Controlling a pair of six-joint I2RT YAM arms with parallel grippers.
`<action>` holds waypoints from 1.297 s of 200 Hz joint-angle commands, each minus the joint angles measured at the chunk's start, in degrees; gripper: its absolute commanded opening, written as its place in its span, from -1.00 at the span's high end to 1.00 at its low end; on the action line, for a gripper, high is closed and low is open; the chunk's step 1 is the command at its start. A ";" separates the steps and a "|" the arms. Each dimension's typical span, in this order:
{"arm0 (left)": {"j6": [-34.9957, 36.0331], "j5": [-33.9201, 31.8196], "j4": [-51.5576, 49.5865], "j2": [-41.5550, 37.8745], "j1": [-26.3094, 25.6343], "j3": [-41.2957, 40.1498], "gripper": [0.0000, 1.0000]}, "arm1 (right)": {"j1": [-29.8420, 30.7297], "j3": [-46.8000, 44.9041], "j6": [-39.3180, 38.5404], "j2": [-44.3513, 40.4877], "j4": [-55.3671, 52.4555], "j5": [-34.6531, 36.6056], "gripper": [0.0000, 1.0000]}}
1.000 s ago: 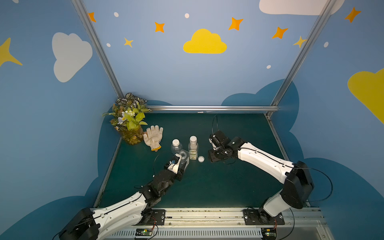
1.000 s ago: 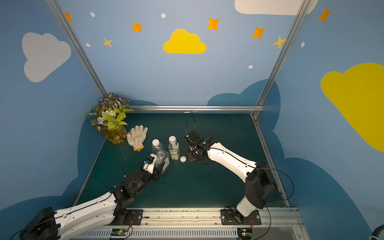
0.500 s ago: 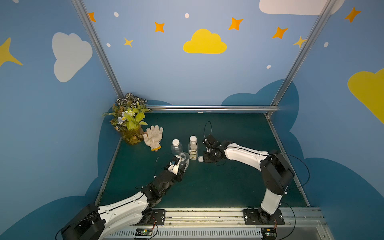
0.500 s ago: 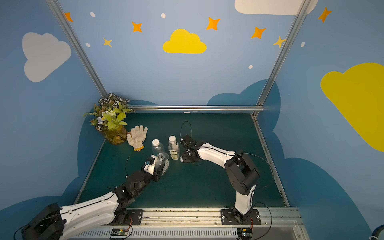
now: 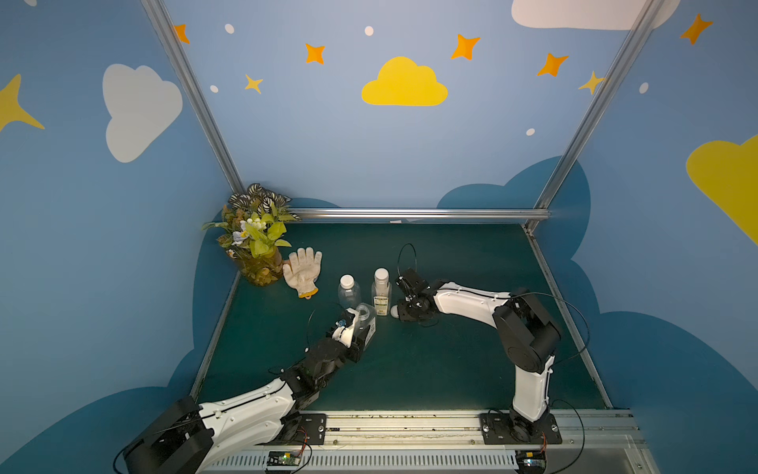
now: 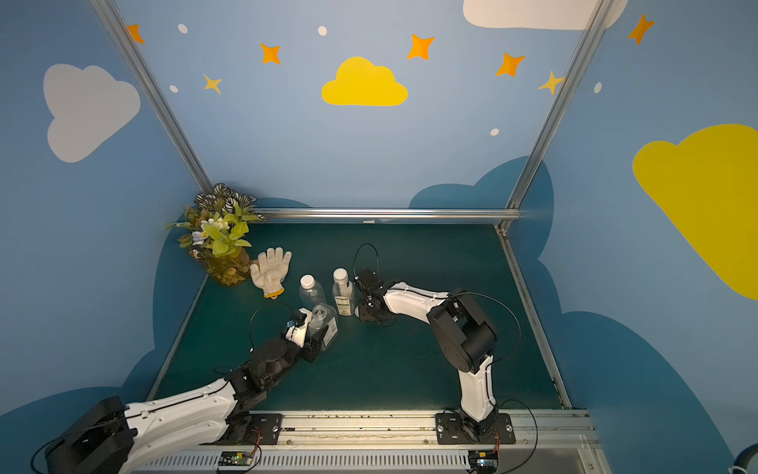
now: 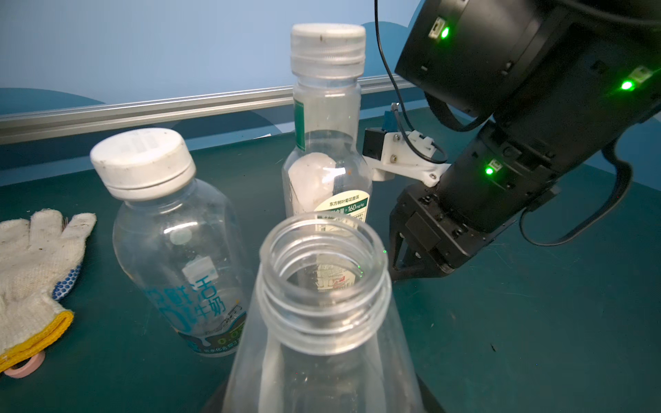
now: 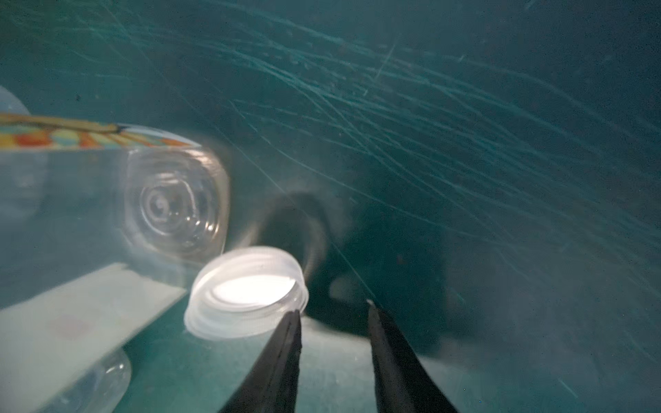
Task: Screw on the bottle caps
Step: Place the plastic bottle at the center of the board.
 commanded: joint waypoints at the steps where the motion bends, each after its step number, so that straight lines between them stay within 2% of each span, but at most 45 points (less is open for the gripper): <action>1: -1.03 0.71 2.00 0.09 0.15 0.48 0.16 | -0.30 1.17 1.16 0.82 0.85 0.82 0.27; 51: -1.50 0.70 1.65 -0.32 0.24 0.40 0.00 | -0.34 -0.13 1.03 -1.40 0.27 2.15 0.27; 107: -1.93 0.75 1.21 -0.65 0.50 0.48 -0.24 | -0.36 0.53 1.23 -2.81 -1.03 1.31 0.18; 182: -1.75 1.96 -0.01 -1.89 0.70 0.62 -0.47 | -0.40 0.47 2.54 -4.32 -1.33 1.09 0.11; 230: -1.33 1.14 -4.50 -7.35 0.78 0.48 -0.80 | -0.68 2.74 3.61 -1.24 -0.76 1.09 0.19; 259: -1.16 0.58 -6.65 -10.76 0.96 0.40 -0.87 | -0.71 3.68 4.19 0.19 -0.54 1.26 0.27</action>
